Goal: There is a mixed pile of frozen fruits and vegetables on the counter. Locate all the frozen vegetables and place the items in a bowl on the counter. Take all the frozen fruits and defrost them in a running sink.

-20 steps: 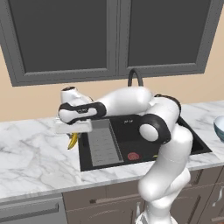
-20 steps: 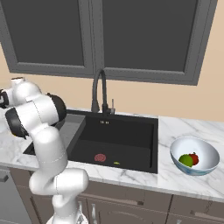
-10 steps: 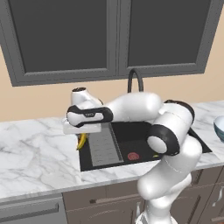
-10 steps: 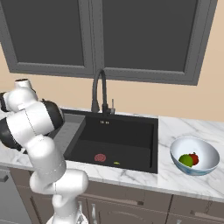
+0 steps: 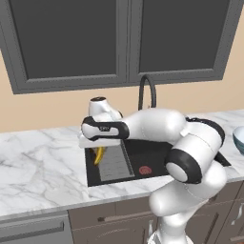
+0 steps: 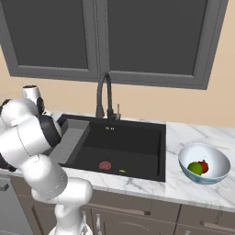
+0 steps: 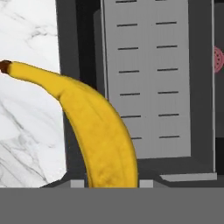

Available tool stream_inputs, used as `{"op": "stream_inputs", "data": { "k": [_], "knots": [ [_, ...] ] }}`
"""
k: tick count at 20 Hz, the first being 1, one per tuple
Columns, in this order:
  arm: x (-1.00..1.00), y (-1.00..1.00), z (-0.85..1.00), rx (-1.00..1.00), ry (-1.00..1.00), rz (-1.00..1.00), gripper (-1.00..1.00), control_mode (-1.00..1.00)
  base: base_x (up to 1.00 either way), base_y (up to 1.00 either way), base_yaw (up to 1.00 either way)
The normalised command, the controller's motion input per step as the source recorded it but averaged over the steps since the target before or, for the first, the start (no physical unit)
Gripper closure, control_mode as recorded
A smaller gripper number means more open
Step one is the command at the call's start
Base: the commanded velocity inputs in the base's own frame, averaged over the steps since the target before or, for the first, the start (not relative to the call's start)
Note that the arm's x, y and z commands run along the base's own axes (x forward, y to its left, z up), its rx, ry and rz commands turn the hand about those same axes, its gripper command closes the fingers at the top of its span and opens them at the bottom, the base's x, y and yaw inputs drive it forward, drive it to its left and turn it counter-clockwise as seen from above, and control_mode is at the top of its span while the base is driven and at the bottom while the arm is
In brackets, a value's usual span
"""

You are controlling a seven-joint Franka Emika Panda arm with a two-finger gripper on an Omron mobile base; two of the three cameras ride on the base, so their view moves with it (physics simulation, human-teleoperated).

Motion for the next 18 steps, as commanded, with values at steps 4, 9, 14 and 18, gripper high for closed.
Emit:
{"op": "stream_inputs", "data": {
  "k": [4,9,14,18],
  "knots": [
    [-0.15,-0.56,-0.05,0.03,0.01,0.00,1.00,-1.00,0.00,0.00,0.00],
    [-0.09,-0.60,-0.09,0.02,0.03,0.00,1.00,-1.00,0.00,0.00,0.00],
    [-0.01,-0.58,-0.11,0.00,0.11,-0.03,1.00,-1.00,0.00,0.00,0.00],
    [0.00,-0.51,-0.15,0.00,0.12,-0.08,1.00,-1.00,0.00,0.00,0.00]
  ]
}}
